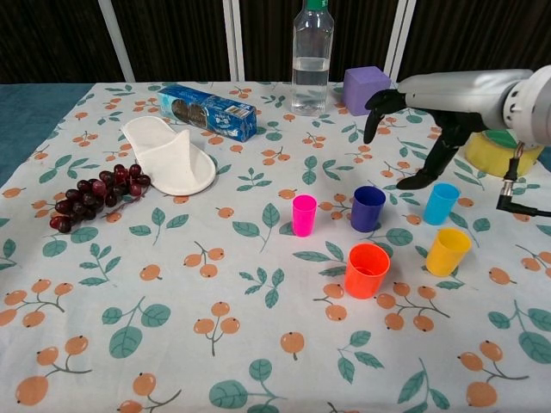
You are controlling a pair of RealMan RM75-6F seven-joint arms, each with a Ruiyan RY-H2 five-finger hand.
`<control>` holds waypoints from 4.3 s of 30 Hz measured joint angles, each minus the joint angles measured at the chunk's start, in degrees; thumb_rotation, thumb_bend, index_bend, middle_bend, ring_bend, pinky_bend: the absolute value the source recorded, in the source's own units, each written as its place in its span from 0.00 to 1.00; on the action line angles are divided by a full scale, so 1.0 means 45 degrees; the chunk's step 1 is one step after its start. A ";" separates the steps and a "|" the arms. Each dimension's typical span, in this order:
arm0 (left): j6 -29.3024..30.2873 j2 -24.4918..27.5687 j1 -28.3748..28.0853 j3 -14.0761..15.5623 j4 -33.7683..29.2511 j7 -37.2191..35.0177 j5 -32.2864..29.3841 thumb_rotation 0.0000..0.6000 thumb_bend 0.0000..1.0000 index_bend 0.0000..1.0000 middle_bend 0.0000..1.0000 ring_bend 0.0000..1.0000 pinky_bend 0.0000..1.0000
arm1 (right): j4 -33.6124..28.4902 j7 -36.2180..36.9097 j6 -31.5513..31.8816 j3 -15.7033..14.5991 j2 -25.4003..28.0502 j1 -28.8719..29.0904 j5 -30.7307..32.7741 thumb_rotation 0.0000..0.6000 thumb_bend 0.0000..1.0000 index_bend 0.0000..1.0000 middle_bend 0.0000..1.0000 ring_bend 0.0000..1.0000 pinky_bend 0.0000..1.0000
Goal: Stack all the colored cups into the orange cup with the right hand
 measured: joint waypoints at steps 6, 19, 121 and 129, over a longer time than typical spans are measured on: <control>-0.0030 0.0015 0.0007 -0.0013 -0.0007 -0.0059 -0.0060 1.00 0.75 0.12 0.01 0.00 0.00 | 0.0757 -0.0421 0.0342 -0.0169 -0.0886 0.0445 0.0389 1.00 0.34 0.31 0.00 0.00 0.01; -0.0053 0.0036 0.0013 -0.0030 -0.0019 -0.0100 -0.0118 1.00 0.75 0.12 0.01 0.00 0.00 | 0.1832 -0.0502 0.0580 -0.0504 -0.1867 0.0747 0.0787 1.00 0.34 0.32 0.00 0.00 0.01; -0.0030 0.0065 0.0066 -0.0057 -0.0012 -0.0109 -0.0204 1.00 0.75 0.13 0.01 0.00 0.00 | -0.2054 0.0104 0.2587 -0.2844 -0.0374 -0.1561 -0.4986 1.00 0.38 0.47 0.00 0.00 0.01; -0.0051 0.0066 0.0055 -0.0054 -0.0001 -0.0105 -0.0195 1.00 0.75 0.13 0.01 0.00 0.00 | -0.1651 0.0145 0.2312 -0.2751 -0.0593 -0.1571 -0.4628 1.00 0.38 0.47 0.00 0.00 0.01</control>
